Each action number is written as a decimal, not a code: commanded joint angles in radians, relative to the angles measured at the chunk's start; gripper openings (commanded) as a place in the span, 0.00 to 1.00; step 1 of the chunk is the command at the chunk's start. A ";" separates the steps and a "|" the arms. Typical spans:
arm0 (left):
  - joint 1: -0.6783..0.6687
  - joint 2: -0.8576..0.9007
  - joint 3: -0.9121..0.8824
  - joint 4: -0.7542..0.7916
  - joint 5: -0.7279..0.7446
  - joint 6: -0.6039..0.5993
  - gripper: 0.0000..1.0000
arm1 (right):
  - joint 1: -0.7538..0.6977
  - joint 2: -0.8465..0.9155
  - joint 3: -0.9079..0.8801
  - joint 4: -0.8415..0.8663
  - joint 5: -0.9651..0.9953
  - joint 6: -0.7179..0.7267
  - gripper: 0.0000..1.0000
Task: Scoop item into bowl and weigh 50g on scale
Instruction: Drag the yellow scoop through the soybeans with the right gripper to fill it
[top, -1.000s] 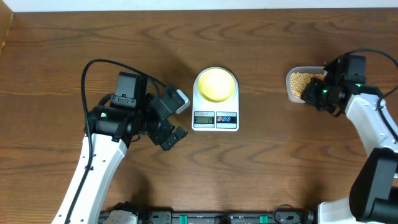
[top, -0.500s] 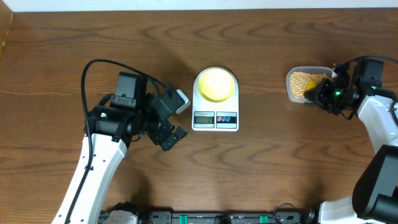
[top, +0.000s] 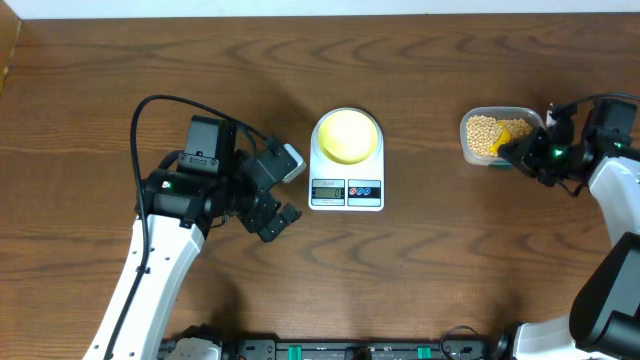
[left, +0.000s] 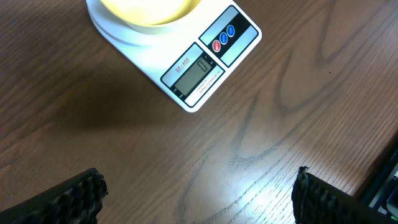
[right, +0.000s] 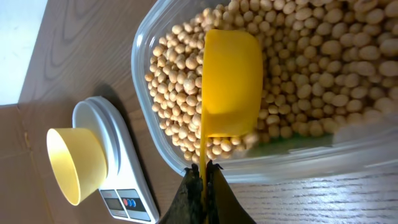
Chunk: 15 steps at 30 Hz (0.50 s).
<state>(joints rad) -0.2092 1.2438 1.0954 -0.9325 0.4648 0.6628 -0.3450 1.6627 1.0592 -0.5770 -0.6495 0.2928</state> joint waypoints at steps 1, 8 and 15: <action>0.005 -0.003 0.018 -0.002 0.002 0.017 0.98 | -0.031 0.013 -0.001 -0.010 -0.070 -0.047 0.01; 0.005 -0.003 0.018 -0.002 0.002 0.017 0.98 | -0.081 0.013 -0.002 -0.019 -0.116 -0.063 0.01; 0.005 -0.003 0.018 -0.002 0.002 0.017 0.98 | -0.113 0.013 -0.019 -0.026 -0.144 -0.066 0.01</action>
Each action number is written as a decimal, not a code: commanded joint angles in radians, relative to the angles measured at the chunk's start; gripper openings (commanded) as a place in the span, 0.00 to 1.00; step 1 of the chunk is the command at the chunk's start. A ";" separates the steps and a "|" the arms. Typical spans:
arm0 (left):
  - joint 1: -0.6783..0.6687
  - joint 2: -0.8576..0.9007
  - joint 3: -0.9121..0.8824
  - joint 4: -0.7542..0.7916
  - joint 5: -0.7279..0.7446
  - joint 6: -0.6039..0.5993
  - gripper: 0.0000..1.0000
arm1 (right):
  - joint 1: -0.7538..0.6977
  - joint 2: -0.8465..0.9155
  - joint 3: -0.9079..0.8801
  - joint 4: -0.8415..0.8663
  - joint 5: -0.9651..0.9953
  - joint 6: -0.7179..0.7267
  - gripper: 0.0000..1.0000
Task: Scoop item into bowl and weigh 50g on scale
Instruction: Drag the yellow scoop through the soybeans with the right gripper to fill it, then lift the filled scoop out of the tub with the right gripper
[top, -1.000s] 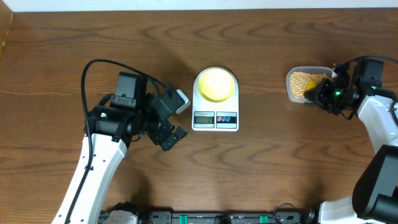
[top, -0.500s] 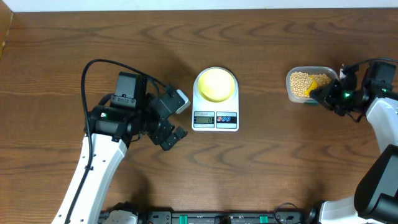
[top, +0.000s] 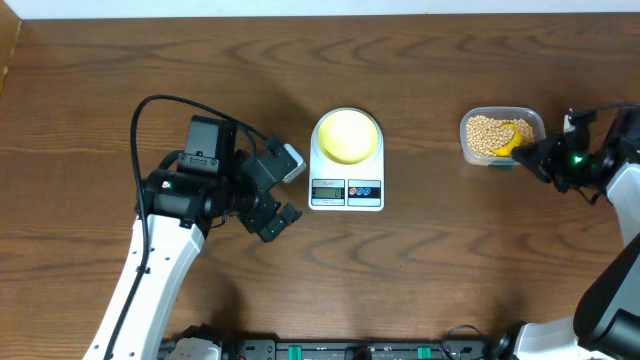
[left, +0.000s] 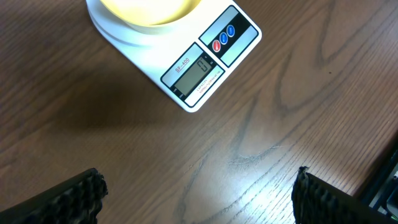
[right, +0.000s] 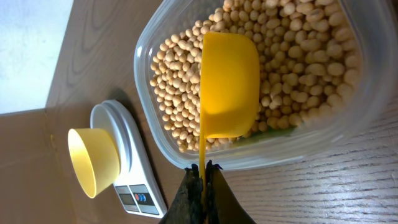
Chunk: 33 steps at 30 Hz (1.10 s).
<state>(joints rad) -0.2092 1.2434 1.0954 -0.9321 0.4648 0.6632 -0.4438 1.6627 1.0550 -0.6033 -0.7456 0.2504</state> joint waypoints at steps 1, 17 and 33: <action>0.005 -0.003 0.018 -0.002 0.002 0.016 0.98 | -0.015 0.013 -0.018 0.000 -0.048 -0.023 0.01; 0.005 -0.003 0.018 -0.002 0.002 0.016 0.98 | -0.024 0.013 -0.027 -0.003 -0.109 -0.035 0.01; 0.005 -0.003 0.018 -0.002 0.002 0.016 0.98 | -0.060 0.013 -0.027 -0.033 -0.199 -0.070 0.01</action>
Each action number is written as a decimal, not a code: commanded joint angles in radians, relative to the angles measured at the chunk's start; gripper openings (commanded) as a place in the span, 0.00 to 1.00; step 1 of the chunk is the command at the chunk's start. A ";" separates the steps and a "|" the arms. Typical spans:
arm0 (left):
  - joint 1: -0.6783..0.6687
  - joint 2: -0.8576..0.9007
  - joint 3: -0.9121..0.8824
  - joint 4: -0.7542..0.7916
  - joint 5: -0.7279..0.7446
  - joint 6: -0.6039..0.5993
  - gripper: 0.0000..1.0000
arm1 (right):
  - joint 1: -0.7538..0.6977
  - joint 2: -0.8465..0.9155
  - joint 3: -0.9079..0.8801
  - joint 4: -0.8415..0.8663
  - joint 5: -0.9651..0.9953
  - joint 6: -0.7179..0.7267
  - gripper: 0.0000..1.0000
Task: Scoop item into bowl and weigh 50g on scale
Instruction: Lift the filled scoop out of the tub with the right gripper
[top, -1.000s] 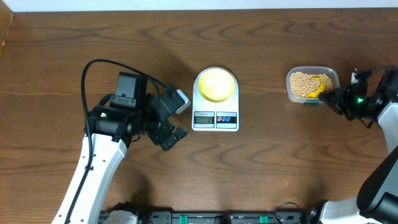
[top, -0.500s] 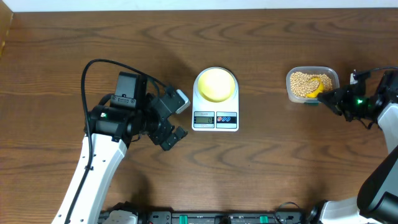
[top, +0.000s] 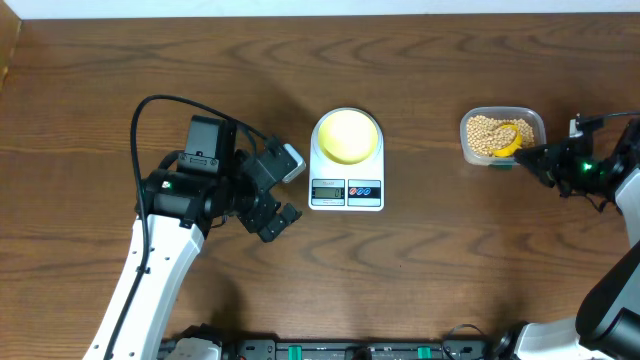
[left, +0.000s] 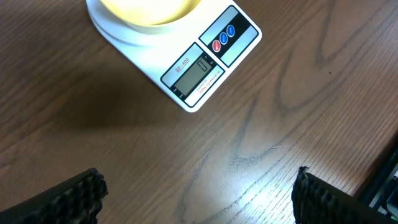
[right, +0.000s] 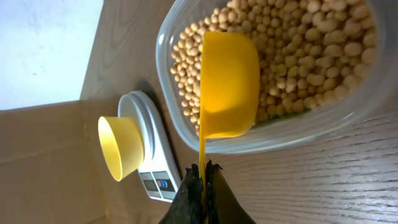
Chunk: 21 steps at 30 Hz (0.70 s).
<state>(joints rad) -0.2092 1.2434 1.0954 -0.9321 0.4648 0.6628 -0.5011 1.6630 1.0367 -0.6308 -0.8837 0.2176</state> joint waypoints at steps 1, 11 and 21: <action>0.005 -0.003 0.018 -0.002 0.002 0.017 0.98 | -0.003 0.013 -0.008 -0.006 -0.071 -0.041 0.01; 0.005 -0.003 0.018 -0.002 0.002 0.017 0.98 | -0.003 0.013 -0.008 -0.018 -0.129 -0.059 0.01; 0.005 -0.003 0.018 -0.002 0.002 0.017 0.98 | -0.004 0.013 -0.008 -0.025 -0.163 -0.071 0.01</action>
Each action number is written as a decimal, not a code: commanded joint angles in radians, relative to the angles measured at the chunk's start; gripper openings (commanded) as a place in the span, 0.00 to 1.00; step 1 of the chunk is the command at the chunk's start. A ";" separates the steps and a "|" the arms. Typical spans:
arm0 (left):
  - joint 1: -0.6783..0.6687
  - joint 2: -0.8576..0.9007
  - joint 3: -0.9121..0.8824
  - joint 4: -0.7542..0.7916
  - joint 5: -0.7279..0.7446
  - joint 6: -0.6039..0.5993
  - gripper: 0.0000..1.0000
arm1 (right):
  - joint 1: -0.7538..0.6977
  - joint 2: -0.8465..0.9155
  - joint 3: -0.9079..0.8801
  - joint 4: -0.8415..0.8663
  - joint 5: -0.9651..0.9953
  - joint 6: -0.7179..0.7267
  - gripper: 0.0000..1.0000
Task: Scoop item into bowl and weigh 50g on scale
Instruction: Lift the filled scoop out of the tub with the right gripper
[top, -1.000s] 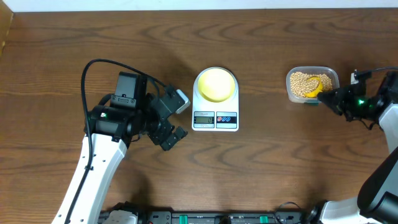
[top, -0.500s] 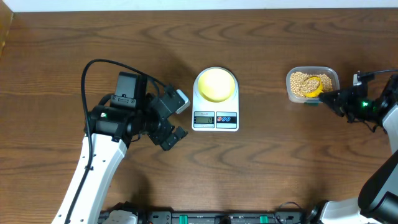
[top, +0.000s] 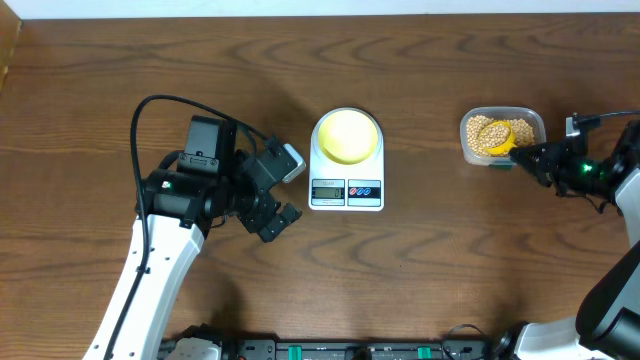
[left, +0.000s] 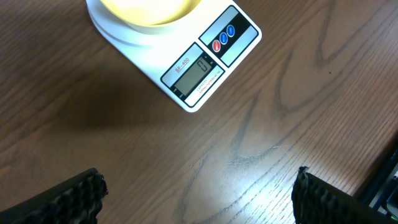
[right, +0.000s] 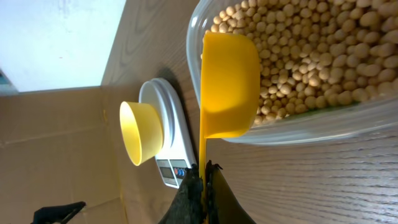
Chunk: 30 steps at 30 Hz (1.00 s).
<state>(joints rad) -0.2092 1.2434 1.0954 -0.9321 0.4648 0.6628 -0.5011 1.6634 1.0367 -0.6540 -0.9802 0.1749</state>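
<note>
A yellow bowl (top: 347, 135) stands on the white scale (top: 346, 192); the display (left: 198, 73) reads 0. At the right, a clear tub of soybeans (top: 480, 142) holds the yellow scoop (top: 498, 134), whose cup faces up with beans in it. My right gripper (top: 534, 157) is shut on the scoop's handle just outside the tub's near wall. From the right wrist, the scoop (right: 229, 84) shows its underside over the beans, with the gripper (right: 203, 177) clamped on the thin handle. My left gripper (top: 286, 190) hangs open beside the scale, holding nothing (left: 199, 199).
The left arm (top: 165, 230) stretches from the front edge to just left of the scale. The right arm (top: 610, 180) lies along the table's right edge. Bare wooden tabletop (top: 430, 270) spreads in front of the scale.
The scoop has turned in the tub, and its cup now faces up with beans inside. The right wrist sees more of the scale and bowl. The left arm is unchanged.
First the scoop's cup lay on its side, pressed into the beans, with my right gripper shut on the handle. Then the gripper stood farther right and the tub looked smaller. Now the cup sits level with beans in it. The left gripper stayed open throughout.
</note>
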 joint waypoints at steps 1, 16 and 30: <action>0.005 -0.003 0.018 -0.002 0.002 0.017 0.98 | -0.006 0.012 -0.008 -0.003 -0.084 -0.042 0.01; 0.005 -0.003 0.018 -0.002 0.002 0.017 0.98 | -0.094 0.012 -0.008 -0.085 -0.154 -0.150 0.01; 0.005 -0.003 0.018 -0.002 0.002 0.017 0.98 | -0.120 0.012 -0.008 -0.095 -0.235 -0.181 0.01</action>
<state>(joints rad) -0.2092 1.2434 1.0954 -0.9321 0.4648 0.6628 -0.6163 1.6691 1.0363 -0.7475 -1.1511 0.0288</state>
